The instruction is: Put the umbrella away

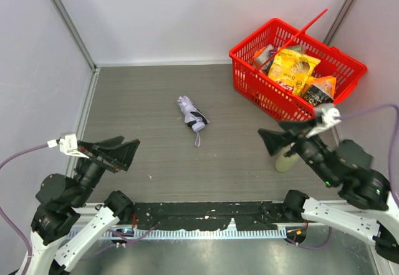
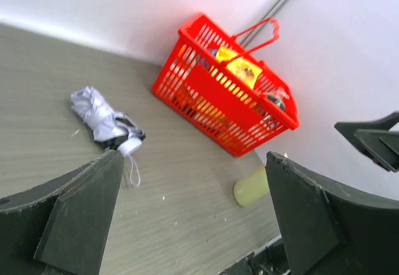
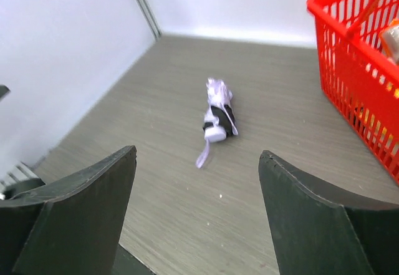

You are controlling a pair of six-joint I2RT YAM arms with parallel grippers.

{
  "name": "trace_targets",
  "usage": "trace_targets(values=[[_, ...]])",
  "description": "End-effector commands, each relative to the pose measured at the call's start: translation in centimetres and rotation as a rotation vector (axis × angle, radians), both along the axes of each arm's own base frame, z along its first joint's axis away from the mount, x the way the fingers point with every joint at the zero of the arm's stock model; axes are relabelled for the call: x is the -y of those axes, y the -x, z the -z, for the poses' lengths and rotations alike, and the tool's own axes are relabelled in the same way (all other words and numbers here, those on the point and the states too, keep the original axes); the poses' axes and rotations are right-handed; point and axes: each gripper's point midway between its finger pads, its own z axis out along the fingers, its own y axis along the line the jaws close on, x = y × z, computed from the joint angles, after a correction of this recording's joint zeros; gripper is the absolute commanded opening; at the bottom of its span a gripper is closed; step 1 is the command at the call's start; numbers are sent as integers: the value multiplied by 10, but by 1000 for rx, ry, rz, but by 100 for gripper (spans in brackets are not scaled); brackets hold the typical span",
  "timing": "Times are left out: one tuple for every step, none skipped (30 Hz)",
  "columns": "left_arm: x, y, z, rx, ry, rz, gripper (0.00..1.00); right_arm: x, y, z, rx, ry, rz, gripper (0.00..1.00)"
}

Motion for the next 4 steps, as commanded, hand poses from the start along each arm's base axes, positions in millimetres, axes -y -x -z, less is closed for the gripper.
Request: trace_targets(values=[[-15,12,-47,176,69,-26,100,35,14,-29,159,-204,35,83],[-16,13,-51,187,75,-27,100,38,17,-32,175,-229,31,83],[-17,14,-53,192,78,-26,100,43,22,-36,204,-270,24,83],[-18,16,-56,195,80,-25,99,44,25,-38,217,-284,9,83]])
